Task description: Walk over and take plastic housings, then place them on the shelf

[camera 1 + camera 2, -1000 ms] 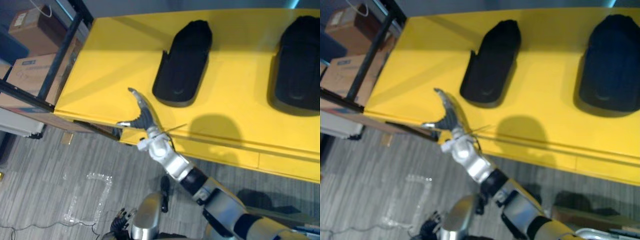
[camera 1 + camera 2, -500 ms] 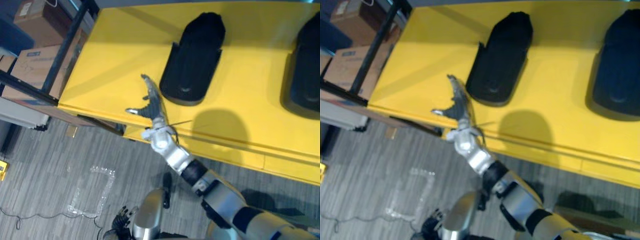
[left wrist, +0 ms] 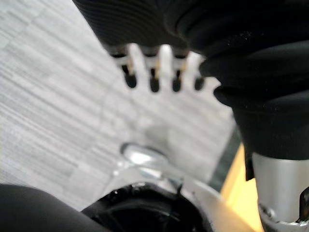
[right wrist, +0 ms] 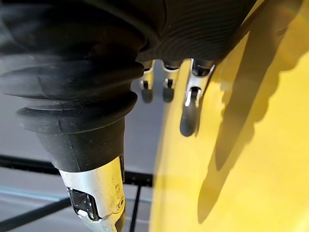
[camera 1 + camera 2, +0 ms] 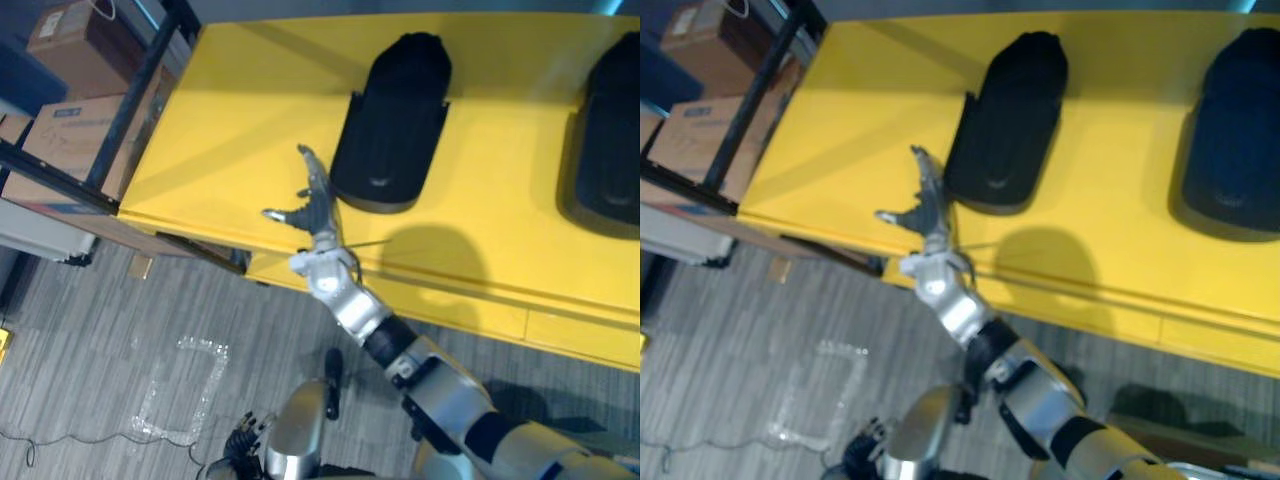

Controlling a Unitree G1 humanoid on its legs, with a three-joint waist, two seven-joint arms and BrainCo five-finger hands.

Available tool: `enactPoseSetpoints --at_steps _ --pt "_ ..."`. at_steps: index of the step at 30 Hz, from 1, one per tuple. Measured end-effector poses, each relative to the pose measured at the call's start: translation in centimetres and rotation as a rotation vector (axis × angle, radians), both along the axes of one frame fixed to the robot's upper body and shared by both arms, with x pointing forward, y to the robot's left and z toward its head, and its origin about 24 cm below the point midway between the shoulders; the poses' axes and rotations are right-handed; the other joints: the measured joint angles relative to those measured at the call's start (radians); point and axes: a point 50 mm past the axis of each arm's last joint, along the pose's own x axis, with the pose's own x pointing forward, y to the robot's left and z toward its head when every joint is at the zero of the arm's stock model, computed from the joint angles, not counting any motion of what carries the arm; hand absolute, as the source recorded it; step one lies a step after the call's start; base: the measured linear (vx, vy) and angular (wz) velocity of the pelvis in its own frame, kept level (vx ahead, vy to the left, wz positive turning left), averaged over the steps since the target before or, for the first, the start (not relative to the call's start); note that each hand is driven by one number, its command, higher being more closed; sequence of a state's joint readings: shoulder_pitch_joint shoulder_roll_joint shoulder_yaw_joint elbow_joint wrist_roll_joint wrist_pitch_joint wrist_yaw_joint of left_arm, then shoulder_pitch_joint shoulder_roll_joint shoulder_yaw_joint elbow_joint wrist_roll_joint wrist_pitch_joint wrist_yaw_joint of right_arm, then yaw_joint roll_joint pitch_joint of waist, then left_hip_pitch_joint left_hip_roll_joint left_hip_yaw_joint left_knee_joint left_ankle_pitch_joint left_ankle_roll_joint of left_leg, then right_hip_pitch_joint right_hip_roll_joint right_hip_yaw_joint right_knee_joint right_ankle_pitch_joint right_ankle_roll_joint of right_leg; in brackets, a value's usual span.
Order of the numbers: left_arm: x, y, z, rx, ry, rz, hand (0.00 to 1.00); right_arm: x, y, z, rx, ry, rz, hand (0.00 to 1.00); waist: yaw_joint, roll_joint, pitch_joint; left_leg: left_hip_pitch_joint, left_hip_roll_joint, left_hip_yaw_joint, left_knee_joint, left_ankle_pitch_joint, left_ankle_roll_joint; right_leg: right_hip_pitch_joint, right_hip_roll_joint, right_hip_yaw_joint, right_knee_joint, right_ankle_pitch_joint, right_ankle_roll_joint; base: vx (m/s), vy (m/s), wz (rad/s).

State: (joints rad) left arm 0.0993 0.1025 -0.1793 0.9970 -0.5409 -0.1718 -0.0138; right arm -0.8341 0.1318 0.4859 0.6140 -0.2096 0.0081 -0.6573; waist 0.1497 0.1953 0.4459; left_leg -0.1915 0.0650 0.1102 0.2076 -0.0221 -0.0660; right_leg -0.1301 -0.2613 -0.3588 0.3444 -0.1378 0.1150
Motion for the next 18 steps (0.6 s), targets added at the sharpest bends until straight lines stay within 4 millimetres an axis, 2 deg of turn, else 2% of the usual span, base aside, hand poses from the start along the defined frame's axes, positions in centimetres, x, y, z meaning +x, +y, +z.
enactPoseSetpoints --at_steps 3,12,14,18 --pt "0.0 0.0 0.0 0.0 0.001 0.0 0.0 0.0 -0.1 0.1 0.006 -0.003 -0.007 0.0 -0.005 0.0 0.0 0.005 -0.001 0.007 -0.009 0.001 0.0 0.004 0.002 0.002 -0.013 0.008 0.002 0.01 -0.002 -0.05" --pt "0.0 0.4 0.1 0.01 -0.002 0.003 0.0 0.0 -0.1 0.3 0.02 -0.018 -0.01 0.0 -0.015 -0.022 0.007 0.019 -0.006 0.009 -0.026 0.004 0.0 0.022 0.003 0.002 -0.041 0.02 0.009 0.0 0.0 0.0" --pt "0.0 0.5 0.1 0.013 -0.002 0.006 0.0 0.1 -0.1 0.3 0.024 -0.02 0.013 0.0 -0.017 -0.025 0.009 0.021 -0.006 0.01 -0.027 0.004 0.0 0.025 0.003 0.003 -0.045 0.024 0.009 0.0 0.0 0.0" --pt "0.0 1.0 0.1 0.031 0.0 0.013 0.0 -0.6 1.2 0.3 0.021 -0.022 0.184 0.0 -0.028 -0.044 0.021 0.026 -0.005 0.012 -0.029 0.004 0.001 0.032 0.006 0.004 -0.058 0.032 0.009 0.0 -0.003 -0.02"
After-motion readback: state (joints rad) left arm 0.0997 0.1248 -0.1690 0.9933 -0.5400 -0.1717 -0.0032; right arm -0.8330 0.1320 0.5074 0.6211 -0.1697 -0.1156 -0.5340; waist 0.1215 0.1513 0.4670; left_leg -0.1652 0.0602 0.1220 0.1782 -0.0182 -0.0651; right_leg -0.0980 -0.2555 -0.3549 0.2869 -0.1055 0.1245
